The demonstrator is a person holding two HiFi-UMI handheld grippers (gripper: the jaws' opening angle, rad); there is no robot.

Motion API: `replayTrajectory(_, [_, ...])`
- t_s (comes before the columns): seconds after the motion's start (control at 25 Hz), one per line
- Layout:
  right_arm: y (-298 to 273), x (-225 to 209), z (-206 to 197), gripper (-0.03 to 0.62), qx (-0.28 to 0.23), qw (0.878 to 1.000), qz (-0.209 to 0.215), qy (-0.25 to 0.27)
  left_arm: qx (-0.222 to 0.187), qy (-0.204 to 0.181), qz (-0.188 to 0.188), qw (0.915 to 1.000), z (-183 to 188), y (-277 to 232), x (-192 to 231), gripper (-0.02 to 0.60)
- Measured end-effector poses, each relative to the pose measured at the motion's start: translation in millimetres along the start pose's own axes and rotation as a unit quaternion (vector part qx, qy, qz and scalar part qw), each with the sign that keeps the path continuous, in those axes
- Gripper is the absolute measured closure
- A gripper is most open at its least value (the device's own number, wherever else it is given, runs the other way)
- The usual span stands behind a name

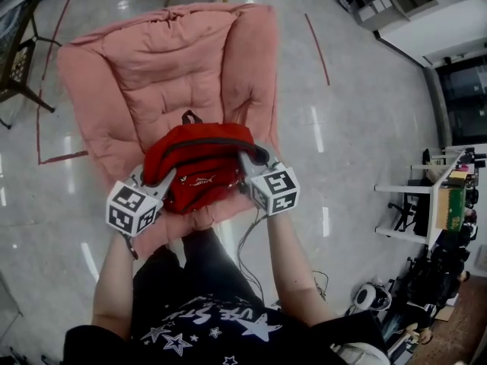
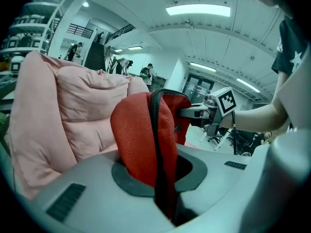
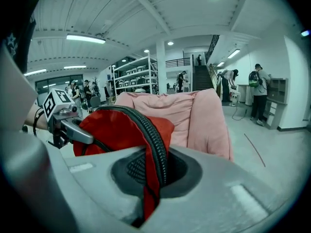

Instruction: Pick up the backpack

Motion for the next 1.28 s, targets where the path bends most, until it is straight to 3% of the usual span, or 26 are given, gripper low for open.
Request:
replayTrajectory(0.24, [33, 21, 36, 0.582, -0.029, 0.999, -0.024, -0.024, -0.015, -0.006, -0.021, 0.9997, 14, 40, -21, 0.532])
replayTrajectory(0.8, [133, 91, 165, 0.582, -0.109, 0.990, -0.087, 0.023, -0.100, -0.099, -0.031, 0.9895, 99, 173, -68, 0.532])
replayTrajectory(0.96, [156, 124, 180, 0.582, -0.116, 0.988, -0.095, 0.032, -0.108, -0.115, -0.039, 0.9867, 96, 210, -78, 0.535])
replayTrajectory(1.28, [208, 180, 174, 0.582, -0.117, 0.987, -0.108, -0.002, -0.090, -0.118, -0.063, 0.9869, 67, 255, -106, 0.538])
Point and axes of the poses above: the fingertips, and each gripper's own axes: y backward along the fingers, x to its left, z out of its top, the point moved 2 cm from there along y, backward along the fingers, and after that the axes turned 10 degrees about y, right-handed, at the moved point
